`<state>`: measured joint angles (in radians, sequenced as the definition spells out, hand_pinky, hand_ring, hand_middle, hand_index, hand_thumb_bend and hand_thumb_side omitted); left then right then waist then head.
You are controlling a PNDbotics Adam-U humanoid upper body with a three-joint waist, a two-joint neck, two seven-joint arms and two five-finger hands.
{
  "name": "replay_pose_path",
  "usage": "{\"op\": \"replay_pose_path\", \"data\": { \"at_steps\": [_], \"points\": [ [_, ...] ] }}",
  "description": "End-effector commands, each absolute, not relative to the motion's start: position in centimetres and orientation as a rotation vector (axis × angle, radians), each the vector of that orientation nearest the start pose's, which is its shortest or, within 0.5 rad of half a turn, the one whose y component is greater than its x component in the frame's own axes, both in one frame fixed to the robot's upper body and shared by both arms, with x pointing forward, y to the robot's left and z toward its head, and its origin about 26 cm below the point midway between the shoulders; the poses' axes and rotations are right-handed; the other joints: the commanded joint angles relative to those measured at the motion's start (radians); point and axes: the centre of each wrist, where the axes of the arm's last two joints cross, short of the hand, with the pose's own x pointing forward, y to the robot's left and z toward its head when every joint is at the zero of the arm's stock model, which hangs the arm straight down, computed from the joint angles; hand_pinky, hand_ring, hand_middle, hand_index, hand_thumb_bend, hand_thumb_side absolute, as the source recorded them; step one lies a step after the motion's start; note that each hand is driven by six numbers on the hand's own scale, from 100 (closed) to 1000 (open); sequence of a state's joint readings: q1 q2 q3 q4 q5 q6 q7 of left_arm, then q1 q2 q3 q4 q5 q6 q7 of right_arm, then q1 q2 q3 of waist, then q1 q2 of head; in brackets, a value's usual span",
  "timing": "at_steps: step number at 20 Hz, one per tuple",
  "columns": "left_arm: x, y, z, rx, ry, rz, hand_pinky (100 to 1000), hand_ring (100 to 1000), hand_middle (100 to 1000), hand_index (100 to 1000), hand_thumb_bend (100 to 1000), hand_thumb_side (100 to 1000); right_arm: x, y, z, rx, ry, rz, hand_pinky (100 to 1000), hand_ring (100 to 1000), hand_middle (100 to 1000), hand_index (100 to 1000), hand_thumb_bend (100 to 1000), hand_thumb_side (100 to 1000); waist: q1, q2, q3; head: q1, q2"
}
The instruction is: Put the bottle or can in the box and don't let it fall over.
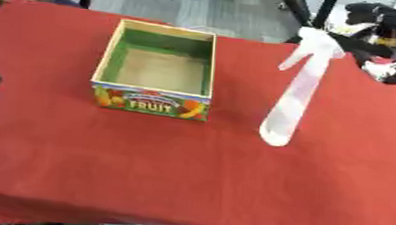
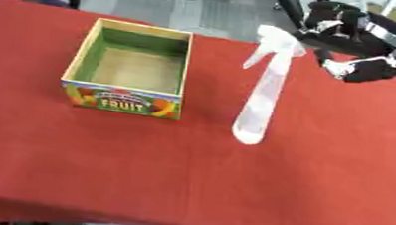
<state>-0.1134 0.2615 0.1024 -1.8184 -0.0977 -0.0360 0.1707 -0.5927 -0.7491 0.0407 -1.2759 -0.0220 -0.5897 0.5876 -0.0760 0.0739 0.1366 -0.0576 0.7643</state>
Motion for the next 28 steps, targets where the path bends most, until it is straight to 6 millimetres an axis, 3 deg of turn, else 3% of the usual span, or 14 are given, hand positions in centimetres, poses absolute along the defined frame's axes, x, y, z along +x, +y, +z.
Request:
{"op": "replay_pose_path", "data": {
  "at_steps": [1,6,12,21,28],
  "points": [
    [29.4,31.3,11.4,0.491,-2.0,-0.098,714,619,526,723,295,661,38.2,-41.1,23.7,-0.309,-2.012,1.539,792,1000,1000,888,100,206,0.002,-0.019,-0.005,0.009,0.006],
    [29.3,31.5,11.3,0.498,-1.995,-0.097,715,619,526,724,296,661,37.4,-41.1,24.3,-0.303,-2.025,1.552,796,1000,1000,904,100,206,0.002,-0.024,-0.011,0.015,0.006],
    [29.1,31.6,11.1,0.505,-1.986,-0.097,716,619,527,724,294,662,37.1,-39.5,25.4,-0.246,-2.062,1.607,796,1000,1000,942,100,207,0.0,-0.032,-0.017,0.019,0.006],
    [29.1,31.5,11.1,0.493,-1.984,-0.104,717,619,527,725,294,663,38.7,-35.2,26.1,-0.087,-2.087,1.693,797,1000,1000,955,100,224,0.006,-0.038,-0.012,0.01,0.006],
    [29.2,31.4,11.1,0.484,-1.986,-0.107,718,619,527,725,294,663,40.2,-33.5,25.8,-0.004,-2.093,1.685,796,1000,1000,958,100,266,0.009,-0.039,-0.006,0.003,0.006]
  ]
}}
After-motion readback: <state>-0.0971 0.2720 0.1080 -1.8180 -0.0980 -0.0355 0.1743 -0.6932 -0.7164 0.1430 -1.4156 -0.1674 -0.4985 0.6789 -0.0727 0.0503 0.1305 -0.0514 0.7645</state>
